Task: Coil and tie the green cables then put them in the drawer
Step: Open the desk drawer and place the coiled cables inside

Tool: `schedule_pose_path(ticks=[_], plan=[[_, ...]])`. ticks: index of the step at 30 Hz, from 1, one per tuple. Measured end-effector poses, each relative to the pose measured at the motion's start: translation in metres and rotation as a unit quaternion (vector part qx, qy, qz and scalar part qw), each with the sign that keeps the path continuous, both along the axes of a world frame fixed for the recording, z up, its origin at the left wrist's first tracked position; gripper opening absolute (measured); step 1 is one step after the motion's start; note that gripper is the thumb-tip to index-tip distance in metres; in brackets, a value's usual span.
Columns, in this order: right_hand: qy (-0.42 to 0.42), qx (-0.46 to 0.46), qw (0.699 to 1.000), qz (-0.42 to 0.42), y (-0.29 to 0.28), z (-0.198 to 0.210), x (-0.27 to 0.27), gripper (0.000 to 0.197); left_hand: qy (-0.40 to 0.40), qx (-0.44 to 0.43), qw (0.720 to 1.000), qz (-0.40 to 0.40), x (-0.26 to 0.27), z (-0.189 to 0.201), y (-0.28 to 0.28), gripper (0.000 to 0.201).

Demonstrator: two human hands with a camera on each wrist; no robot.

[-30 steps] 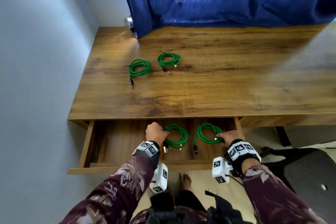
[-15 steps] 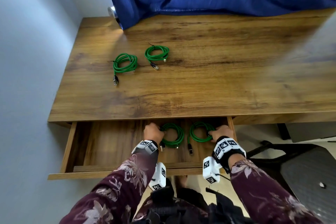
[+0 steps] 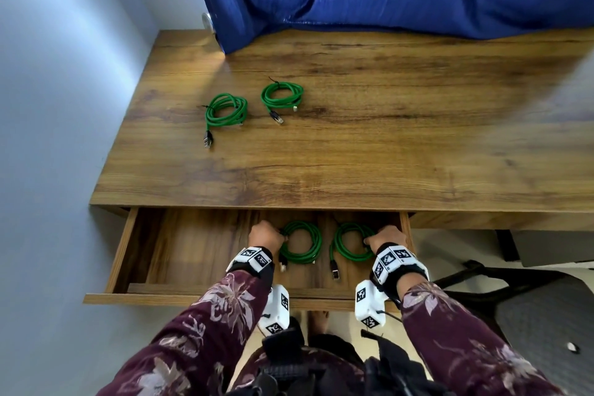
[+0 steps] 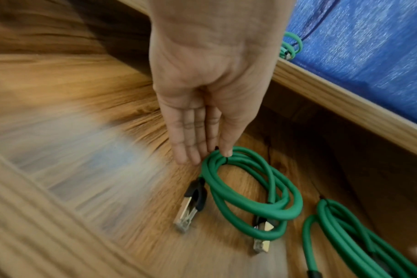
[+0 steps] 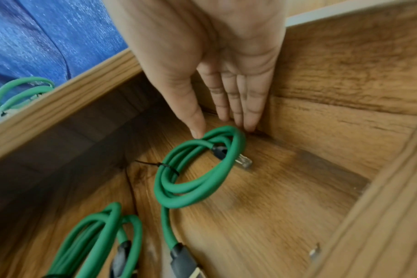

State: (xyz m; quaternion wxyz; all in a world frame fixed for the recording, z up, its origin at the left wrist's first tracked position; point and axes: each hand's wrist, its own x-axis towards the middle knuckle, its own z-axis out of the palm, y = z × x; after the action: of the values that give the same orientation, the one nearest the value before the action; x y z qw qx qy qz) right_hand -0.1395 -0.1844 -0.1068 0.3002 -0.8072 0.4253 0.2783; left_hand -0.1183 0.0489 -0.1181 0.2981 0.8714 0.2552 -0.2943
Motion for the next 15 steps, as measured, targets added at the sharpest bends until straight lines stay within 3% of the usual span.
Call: schedule_pose_path(ticks=[9, 15], plan=[[-0.093, 0.013, 0.994, 0.058, 0.001, 0.024, 0.005, 0.020, -0.076, -0.037, 0.996, 0.007, 0.008, 0.027, -0.002, 0.021], [-0.175, 0.024, 0.981, 0.084, 0.010, 0.044, 0.012, 0.019, -0.134, -0.074, 0.988, 0.001, 0.011, 0.056, 0.001, 0.024]])
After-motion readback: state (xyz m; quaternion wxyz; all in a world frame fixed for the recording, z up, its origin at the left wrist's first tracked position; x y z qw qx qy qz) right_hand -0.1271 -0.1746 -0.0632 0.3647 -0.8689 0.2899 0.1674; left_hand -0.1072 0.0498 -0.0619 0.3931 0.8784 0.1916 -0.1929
